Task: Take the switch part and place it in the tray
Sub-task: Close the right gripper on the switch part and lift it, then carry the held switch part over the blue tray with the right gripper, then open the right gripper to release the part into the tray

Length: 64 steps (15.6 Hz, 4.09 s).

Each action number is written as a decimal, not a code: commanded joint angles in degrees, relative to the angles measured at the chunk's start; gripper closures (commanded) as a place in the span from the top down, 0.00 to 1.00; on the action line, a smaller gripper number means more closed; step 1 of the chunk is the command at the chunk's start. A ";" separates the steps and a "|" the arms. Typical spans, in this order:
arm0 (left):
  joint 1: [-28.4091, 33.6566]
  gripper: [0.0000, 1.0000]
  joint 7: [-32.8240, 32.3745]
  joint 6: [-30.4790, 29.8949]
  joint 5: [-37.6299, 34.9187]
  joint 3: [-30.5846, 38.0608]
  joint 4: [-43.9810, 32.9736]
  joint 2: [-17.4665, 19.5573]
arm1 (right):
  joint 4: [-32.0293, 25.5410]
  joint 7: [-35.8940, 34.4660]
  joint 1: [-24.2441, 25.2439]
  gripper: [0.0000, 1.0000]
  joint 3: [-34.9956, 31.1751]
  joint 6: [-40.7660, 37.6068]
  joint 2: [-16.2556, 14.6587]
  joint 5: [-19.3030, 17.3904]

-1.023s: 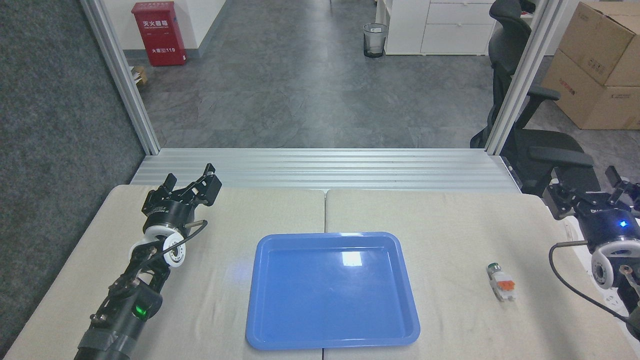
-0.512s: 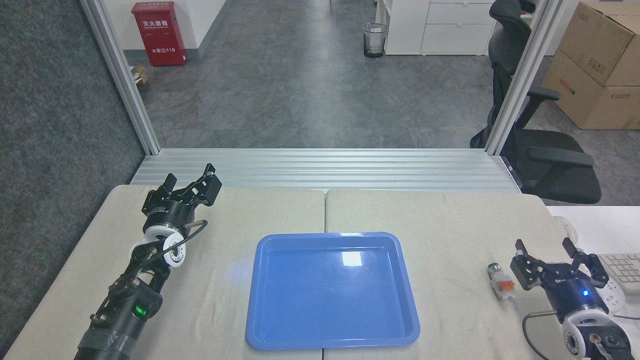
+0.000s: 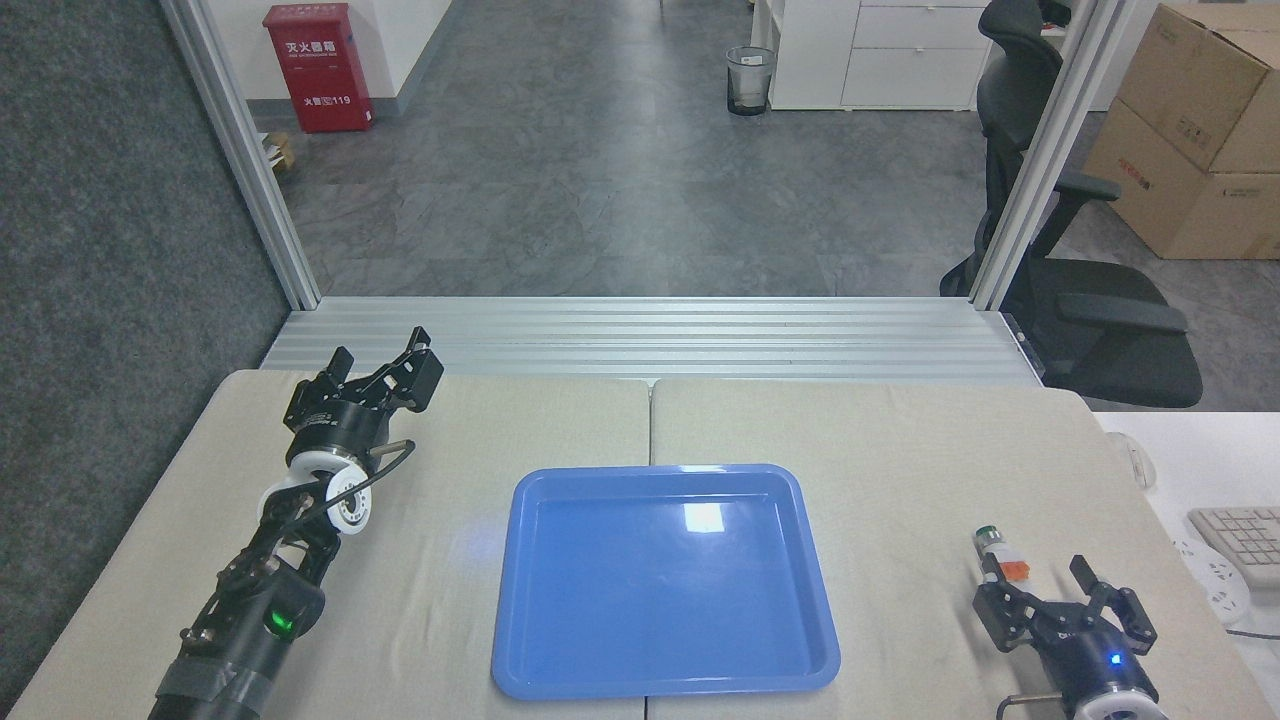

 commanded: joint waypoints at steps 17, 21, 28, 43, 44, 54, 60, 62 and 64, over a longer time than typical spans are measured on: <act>0.00 1.00 -0.01 0.02 0.00 0.00 0.02 0.00 | 3.99 5.34 -2.42 0.04 0.29 0.41 3.78 -1.56; 0.00 1.00 -0.01 0.02 0.00 0.00 -0.06 0.00 | -0.46 6.15 -2.86 0.00 -0.15 3.83 3.70 -1.65; 0.00 1.00 -0.01 0.02 0.00 0.00 0.02 0.00 | -25.62 17.04 -9.72 0.00 11.41 6.13 12.02 7.02; 0.00 1.00 -0.01 0.02 0.00 0.00 -0.06 0.00 | -12.80 22.15 -5.59 0.08 25.08 2.70 21.71 19.62; 0.00 1.00 -0.01 0.02 0.00 0.00 0.02 0.00 | -12.27 22.15 -5.59 0.35 24.81 2.87 21.80 19.36; 0.00 1.00 -0.01 0.02 0.00 0.00 0.02 0.00 | -4.57 21.36 -21.29 0.98 7.86 5.95 22.69 14.17; 0.00 1.00 -0.01 0.02 0.00 0.00 0.02 0.00 | 5.74 19.34 -25.10 0.98 8.90 5.69 21.36 14.52; 0.00 1.00 -0.01 0.02 0.00 0.00 0.02 0.00 | 7.33 18.64 -25.45 0.98 8.82 5.69 21.19 14.79; 0.00 1.00 -0.01 0.02 0.00 0.00 0.02 0.00 | 7.59 18.63 -26.68 0.98 8.73 5.69 20.32 14.79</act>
